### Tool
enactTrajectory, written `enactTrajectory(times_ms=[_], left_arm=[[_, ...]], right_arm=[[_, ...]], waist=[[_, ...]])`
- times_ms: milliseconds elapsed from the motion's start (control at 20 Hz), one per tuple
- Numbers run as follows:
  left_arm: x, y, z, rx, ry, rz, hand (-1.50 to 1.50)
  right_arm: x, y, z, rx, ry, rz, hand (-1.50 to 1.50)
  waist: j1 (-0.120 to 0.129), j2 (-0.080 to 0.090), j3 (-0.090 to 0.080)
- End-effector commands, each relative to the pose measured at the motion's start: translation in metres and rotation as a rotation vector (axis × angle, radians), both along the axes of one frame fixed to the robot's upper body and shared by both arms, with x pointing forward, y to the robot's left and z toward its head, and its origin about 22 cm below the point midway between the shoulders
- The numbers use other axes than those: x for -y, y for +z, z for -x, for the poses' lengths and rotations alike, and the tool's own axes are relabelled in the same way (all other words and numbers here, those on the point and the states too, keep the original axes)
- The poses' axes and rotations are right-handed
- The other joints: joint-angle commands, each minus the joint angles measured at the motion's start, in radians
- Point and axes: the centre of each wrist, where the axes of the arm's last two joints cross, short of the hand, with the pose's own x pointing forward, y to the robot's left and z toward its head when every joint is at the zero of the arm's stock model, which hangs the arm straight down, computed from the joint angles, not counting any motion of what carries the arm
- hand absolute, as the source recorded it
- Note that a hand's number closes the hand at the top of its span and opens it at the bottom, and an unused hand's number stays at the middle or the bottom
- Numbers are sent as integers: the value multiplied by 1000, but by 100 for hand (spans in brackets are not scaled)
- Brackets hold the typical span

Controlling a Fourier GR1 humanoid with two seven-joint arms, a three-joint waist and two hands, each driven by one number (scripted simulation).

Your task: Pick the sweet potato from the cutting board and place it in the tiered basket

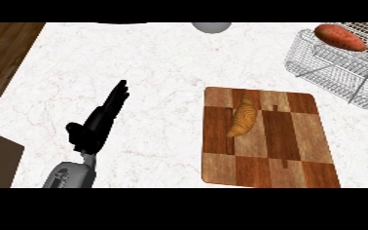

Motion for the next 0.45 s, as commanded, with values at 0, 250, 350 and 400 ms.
enactTrajectory(times_ms=[0, 250, 350, 400], left_arm=[[7, 1, 2, 6, 23, 7, 0], [-3, 2, -2, 1, 30, 1, 0], [10, -1, 7, 14, 30, 0, 0], [-10, -11, 4, -12, 53, 6, 0]], right_arm=[[38, 4, 47, 115, -60, -21, -150], [76, -22, 108, 122, -61, -6, -150], [90, -15, 139, 93, -26, -5, -150], [96, -15, 153, 95, -23, 1, -150]], waist=[[-12, -5, 1], [-21, -3, 4], [-29, -8, 3], [-41, -9, 2]])
